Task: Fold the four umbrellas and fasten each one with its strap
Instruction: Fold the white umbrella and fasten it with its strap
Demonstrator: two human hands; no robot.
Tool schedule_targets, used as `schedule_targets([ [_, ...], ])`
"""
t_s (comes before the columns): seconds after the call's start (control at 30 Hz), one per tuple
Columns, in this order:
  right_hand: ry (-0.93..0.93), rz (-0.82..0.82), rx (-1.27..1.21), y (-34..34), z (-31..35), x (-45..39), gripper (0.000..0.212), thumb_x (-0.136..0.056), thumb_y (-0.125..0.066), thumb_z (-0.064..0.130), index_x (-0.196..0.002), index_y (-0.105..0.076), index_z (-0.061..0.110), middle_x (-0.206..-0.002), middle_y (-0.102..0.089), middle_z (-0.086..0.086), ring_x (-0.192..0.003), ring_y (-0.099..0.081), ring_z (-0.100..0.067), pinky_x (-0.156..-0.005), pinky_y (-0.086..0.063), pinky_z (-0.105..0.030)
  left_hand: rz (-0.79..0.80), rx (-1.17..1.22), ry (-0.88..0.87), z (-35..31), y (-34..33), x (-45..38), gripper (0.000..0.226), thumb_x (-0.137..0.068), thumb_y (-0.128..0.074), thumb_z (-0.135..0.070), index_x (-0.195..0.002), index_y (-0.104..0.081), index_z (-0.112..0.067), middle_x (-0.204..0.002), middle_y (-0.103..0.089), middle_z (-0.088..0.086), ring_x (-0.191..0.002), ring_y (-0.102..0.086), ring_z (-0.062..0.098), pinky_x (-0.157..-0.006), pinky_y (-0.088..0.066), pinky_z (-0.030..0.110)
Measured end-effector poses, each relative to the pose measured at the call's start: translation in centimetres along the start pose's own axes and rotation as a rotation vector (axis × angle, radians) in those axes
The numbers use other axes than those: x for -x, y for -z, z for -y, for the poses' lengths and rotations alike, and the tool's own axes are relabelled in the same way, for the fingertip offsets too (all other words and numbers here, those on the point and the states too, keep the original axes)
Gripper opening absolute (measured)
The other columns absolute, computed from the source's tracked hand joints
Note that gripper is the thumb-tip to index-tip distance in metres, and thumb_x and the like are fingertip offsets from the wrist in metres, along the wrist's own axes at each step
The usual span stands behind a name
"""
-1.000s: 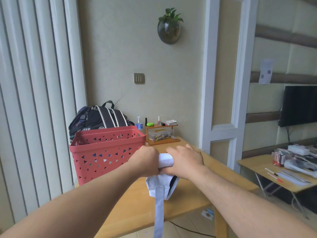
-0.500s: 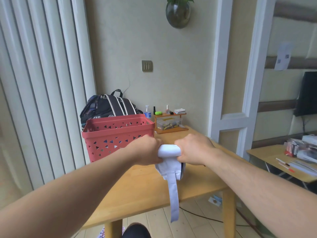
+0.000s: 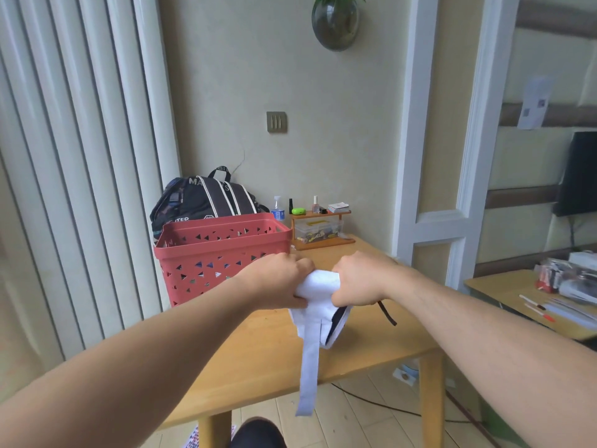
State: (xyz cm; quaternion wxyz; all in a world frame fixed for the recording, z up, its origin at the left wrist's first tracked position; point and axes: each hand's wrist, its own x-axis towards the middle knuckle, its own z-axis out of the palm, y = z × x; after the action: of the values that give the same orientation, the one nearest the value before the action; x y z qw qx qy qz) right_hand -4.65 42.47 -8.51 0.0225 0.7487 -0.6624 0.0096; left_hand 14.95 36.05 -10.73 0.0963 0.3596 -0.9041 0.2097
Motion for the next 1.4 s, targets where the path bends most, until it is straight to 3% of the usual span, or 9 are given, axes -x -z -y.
schedule_targets([
  [0.17,-0.029,0.068,-0.123,0.1,0.0,0.0,0.02,-0.067,-0.06,0.036,-0.076,-0.05,0.021,-0.054,-0.054,0.005,-0.047,-0.048,-0.021,-0.053,-0.036,-0.029,-0.019,-0.025,0.018,-0.1,0.2,0.1,0.025,-0.085,-0.066,-0.027,-0.106,-0.057,-0.017,-0.092,-0.062,0.003,-0.084,-0.063,0.029,-0.062,-0.047,0.035],
  [0.37,-0.107,-0.414,0.147,-1.4,0.8,-0.6,0.069,-0.063,-0.051,0.093,-0.11,-0.048,0.042,-0.113,-0.052,0.01,-0.111,-0.047,-0.024,-0.074,-0.041,-0.037,-0.109,0.129,0.254,-0.8,0.5,-0.3,0.02,-0.08,-0.071,-0.024,-0.088,-0.053,-0.02,-0.073,-0.05,-0.005,-0.072,-0.056,0.024,-0.059,-0.041,0.032],
  [0.47,-0.131,-0.444,0.183,-2.0,1.4,-1.0,0.086,-0.058,-0.053,0.097,-0.124,-0.046,0.042,-0.12,-0.046,0.004,-0.117,-0.041,-0.029,-0.085,-0.045,-0.044,-0.092,0.177,0.265,-1.7,0.5,-0.6,0.023,-0.08,-0.074,-0.027,-0.088,-0.052,-0.022,-0.073,-0.05,-0.006,-0.072,-0.055,0.022,-0.06,-0.042,0.032],
  [0.63,-0.118,-0.365,0.144,-1.3,0.8,-1.1,0.077,-0.064,-0.053,0.098,-0.111,-0.055,0.037,-0.115,-0.063,0.011,-0.127,-0.046,-0.029,-0.086,-0.047,-0.042,-0.011,0.161,0.241,-1.7,0.9,-0.5,0.02,-0.079,-0.072,-0.025,-0.09,-0.058,-0.018,-0.082,-0.064,0.001,-0.073,-0.06,0.024,-0.058,-0.044,0.032],
  [0.83,-0.074,-0.561,0.183,-0.9,-0.7,-1.0,0.07,-0.063,-0.049,0.097,-0.097,-0.054,0.036,-0.091,-0.05,0.012,-0.099,-0.049,-0.022,-0.066,-0.041,-0.032,0.058,0.205,0.236,-1.3,2.7,-0.7,0.027,-0.076,-0.077,-0.034,-0.092,-0.062,-0.018,-0.083,-0.066,0.0,-0.075,-0.066,0.024,-0.058,-0.048,0.032],
  [0.93,0.084,-0.796,0.234,-1.8,-2.4,-1.3,0.063,-0.057,-0.071,0.083,-0.08,-0.059,0.026,-0.074,-0.049,0.006,-0.07,-0.052,-0.027,-0.05,-0.036,-0.026,0.152,0.409,0.283,-1.0,2.8,0.0,0.035,-0.07,-0.083,-0.038,-0.093,-0.066,-0.019,-0.082,-0.073,0.001,-0.073,-0.069,0.023,-0.059,-0.052,0.033],
  [1.03,0.167,-0.762,0.274,-2.3,-3.1,-1.1,0.05,-0.059,-0.086,0.062,-0.074,-0.059,0.024,-0.065,-0.054,0.004,-0.059,-0.057,-0.027,-0.047,-0.037,-0.021,0.233,0.529,0.282,-0.4,2.1,1.0,0.031,-0.068,-0.085,-0.037,-0.09,-0.069,-0.021,-0.07,-0.075,-0.004,-0.06,-0.065,0.015,-0.058,-0.053,0.03],
  [1.17,0.17,-0.589,0.332,-1.8,-2.0,-0.6,0.035,-0.088,-0.057,0.064,-0.094,-0.053,0.03,-0.094,-0.062,0.008,-0.092,-0.06,-0.022,-0.053,-0.018,-0.024,0.199,0.431,0.262,0.2,1.3,1.1,0.035,-0.068,-0.084,-0.045,-0.09,-0.066,-0.024,-0.076,-0.072,-0.004,-0.07,-0.068,0.018,-0.059,-0.051,0.031],
  [1.4,0.046,-0.391,0.199,-1.5,-1.1,-0.5,0.032,-0.089,-0.055,0.058,-0.084,-0.044,0.028,-0.082,-0.05,0.007,-0.081,-0.048,-0.026,-0.06,-0.038,-0.033,-0.135,-0.049,0.136,-0.4,0.4,0.6,0.041,-0.078,-0.067,-0.043,-0.115,-0.055,-0.03,-0.098,-0.057,-0.006,-0.091,-0.061,0.024,-0.065,-0.042,0.032],
])
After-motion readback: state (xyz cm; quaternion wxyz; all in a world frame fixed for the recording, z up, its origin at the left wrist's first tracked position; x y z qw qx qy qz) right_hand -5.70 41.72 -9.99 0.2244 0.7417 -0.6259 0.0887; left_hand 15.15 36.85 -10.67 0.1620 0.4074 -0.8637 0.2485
